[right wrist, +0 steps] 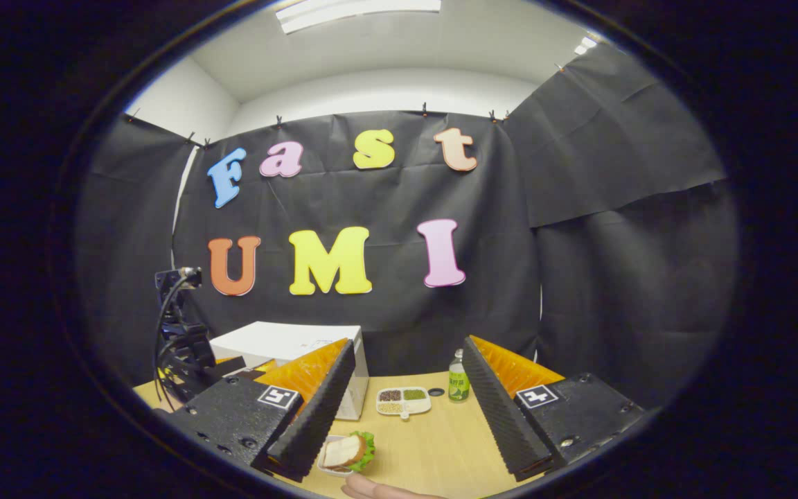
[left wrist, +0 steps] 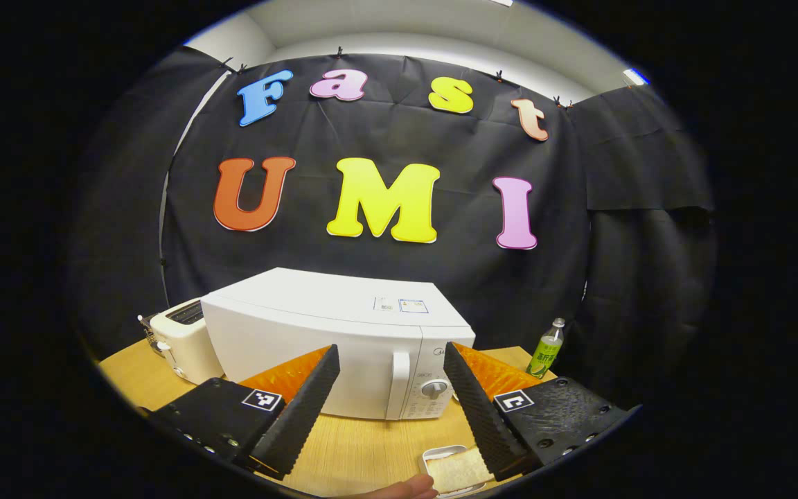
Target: Open the microwave oven with the left hand, put the food in, and close the microwave oven.
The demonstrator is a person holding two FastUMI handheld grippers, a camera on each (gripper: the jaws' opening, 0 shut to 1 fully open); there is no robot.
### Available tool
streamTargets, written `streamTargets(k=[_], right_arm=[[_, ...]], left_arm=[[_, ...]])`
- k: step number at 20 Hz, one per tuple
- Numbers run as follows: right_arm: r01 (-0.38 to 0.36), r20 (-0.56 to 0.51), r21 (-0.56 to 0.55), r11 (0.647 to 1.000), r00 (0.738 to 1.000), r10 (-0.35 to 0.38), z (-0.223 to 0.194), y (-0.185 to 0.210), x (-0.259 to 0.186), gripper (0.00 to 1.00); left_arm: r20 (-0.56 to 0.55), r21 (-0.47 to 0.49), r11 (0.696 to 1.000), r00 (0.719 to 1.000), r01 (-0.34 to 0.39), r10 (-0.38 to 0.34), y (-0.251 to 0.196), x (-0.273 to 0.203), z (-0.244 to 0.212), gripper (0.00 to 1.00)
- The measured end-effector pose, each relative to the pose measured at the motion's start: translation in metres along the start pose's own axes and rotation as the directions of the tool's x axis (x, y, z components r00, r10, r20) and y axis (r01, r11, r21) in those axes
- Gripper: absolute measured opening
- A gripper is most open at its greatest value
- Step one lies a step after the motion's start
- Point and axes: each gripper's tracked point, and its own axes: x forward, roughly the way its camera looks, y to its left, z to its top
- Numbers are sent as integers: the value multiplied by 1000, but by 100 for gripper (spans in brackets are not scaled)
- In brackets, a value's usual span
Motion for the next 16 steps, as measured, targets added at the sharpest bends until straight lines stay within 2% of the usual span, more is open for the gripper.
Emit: streamTargets(k=[4, 7, 8, 9, 10, 11, 12, 13, 14, 16], right_arm=[[30, 0, -20, 999, 1000, -30, -2, -15, 7, 99], [36, 14, -46, 998, 999, -36, 3, -19, 8, 99], [33, 18, -47, 998, 999, -32, 3, -19, 8, 99], [27, 20, -46, 999, 999, -26, 3, -18, 8, 99], [21, 17, -45, 999, 1000, -20, 2, -18, 7, 99], [14, 12, -43, 999, 1000, -13, 1, -18, 6, 99], [8, 9, -41, 999, 1000, -7, 0, -17, 5, 99], [3, 7, -39, 999, 1000, -2, -1, -19, 4, 99], [1, 8, -39, 999, 1000, -1, -1, -20, 3, 99], [3, 11, -31, 1000, 1000, -2, -2, -23, 2, 99]], left_arm=[[-12, 87, 996, 1000, -19, 20, -6, 47, -44, 95], [-47, 95, 995, 999, -8, 12, -14, 67, -75, 95], [-43, 95, 996, 999, 1, 3, -18, 74, -80, 82], [-46, 85, 996, 999, 5, -1, -20, 79, -87, 83], [-46, 76, 997, 999, 2, 2, -20, 84, -91, 91], [-46, 74, 997, 999, -6, 10, -19, 89, -95, 91], [-37, 78, 997, 999, -9, 12, -18, 94, -98, 76], [-44, 79, 997, 999, -12, 16, -17, 99, -103, 75], [-53, 80, 997, 998, -14, 18, -16, 104, -108, 81], [-84, 63, 998, 996, -19, 24, -11, 112, -121, 75]])
